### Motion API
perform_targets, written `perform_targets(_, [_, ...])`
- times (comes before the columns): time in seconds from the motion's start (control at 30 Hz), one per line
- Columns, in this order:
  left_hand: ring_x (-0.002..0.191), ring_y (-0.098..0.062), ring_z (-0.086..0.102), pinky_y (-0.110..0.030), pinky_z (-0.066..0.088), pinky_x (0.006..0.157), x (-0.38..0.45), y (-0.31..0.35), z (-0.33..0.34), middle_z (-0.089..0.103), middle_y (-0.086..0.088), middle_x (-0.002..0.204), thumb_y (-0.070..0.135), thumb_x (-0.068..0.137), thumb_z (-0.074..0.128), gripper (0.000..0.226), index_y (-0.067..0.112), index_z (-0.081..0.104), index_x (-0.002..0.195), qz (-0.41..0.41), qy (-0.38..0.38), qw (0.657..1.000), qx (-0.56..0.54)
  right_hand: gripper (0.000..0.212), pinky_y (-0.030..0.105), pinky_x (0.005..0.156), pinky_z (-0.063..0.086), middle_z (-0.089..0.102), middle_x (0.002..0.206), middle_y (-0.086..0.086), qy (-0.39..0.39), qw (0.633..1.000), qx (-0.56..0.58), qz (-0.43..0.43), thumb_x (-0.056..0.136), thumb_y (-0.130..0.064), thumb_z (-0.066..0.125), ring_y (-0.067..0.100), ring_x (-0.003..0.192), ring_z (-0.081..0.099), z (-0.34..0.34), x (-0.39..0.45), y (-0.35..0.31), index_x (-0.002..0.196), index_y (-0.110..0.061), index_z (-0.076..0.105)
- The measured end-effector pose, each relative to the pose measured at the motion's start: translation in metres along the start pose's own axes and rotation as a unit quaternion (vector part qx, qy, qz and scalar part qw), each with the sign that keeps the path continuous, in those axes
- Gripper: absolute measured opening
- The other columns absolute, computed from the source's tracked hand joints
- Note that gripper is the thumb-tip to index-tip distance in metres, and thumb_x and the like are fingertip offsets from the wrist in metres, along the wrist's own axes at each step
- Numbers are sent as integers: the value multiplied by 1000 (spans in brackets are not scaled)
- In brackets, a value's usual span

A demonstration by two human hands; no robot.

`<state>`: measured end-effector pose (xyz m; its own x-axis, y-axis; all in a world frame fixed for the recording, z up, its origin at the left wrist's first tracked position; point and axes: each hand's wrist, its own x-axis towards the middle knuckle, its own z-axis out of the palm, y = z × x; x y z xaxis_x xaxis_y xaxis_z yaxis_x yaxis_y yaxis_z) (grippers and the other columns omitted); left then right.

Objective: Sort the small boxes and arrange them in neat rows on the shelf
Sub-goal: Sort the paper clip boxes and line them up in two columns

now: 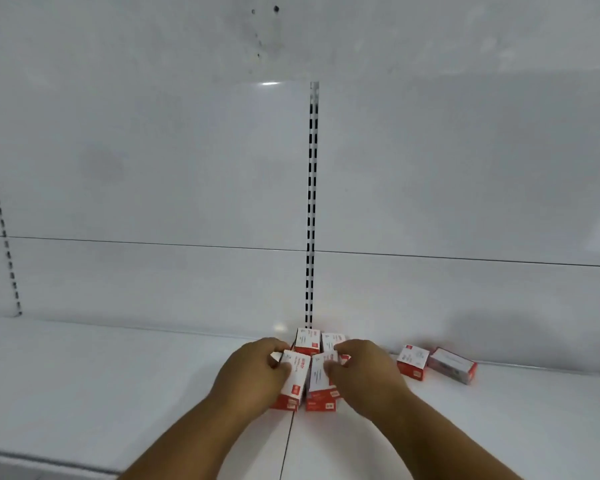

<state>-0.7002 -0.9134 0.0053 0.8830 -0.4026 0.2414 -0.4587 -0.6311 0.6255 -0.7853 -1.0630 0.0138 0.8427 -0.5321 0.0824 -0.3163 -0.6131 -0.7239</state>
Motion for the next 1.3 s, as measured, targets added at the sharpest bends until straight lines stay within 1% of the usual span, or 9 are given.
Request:
perform_targets(0.1, [88,-7,59,-20,44,68,6,-5,2,57,9,113,47,90,60,22,39,63,110,19,6,998,60,36,20,66,57,69,116,-6,22,997,-76,1,90,-45,64,7,81,67,4,-2,-5,119,-25,60])
perform_targets(0.23, [94,-7,58,-17,42,70,10,1,4,52,11,112,40,89,65,21,35,57,108,63,45,994,74,49,25,71,58,66,122,-6,75,990,-118,-5,87,-53,63,13,94,67,4,-2,-7,128,-30,50])
perform_targets(0.53, [99,-11,56,-26,48,86,16,63,43,55,12,106,35,89,59,18,32,59,106,210,21,975,65,17,28,79,50,58,102,-7,146,971,-185,-29,92,-40,56,13,90,58,-51,19,60,103,-28,61])
perform_targets(0.87, [111,-27,55,-35,43,86,36,153,126,58,-4,120,48,90,56,37,29,57,121,189,-69,960,193,46,35,96,44,57,124,0,27,950,-310,21,86,-55,54,23,116,50,-121,54,147,126,-31,51])
perform_targets(0.97, [109,-25,55,-37,42,85,39,154,156,58,-3,119,58,90,48,45,26,52,121,141,-25,955,262,28,29,86,47,64,109,-3,42,979,-202,-10,88,-46,57,16,100,57,-124,62,166,111,-30,55])
perform_targets(1.07, [104,-19,59,-34,47,84,38,148,171,63,4,117,59,89,46,43,30,49,122,134,21,968,212,22,33,67,47,71,90,5,90,983,154,31,97,-35,47,17,72,60,-130,63,160,97,-19,61])
perform_targets(1.13, [104,-16,59,-27,49,79,39,144,171,59,6,120,49,88,56,43,30,47,125,147,51,980,128,37,32,58,40,74,85,19,40,889,441,113,101,-31,37,22,59,57,-137,61,150,100,-9,66])
perform_targets(1.2, [112,-15,56,-15,48,71,37,142,168,47,7,129,33,87,67,53,27,43,133,145,85,985,43,45,30,56,38,72,82,25,-7,803,576,154,104,-38,36,24,53,54,-143,56,142,99,-6,68])
perform_targets(1.3, [118,-16,52,-20,56,79,32,141,160,34,9,131,14,83,74,65,27,42,139,156,164,974,-3,46,28,53,39,70,79,19,-45,772,622,122,101,-46,42,20,53,53,-141,52,141,104,-9,68])
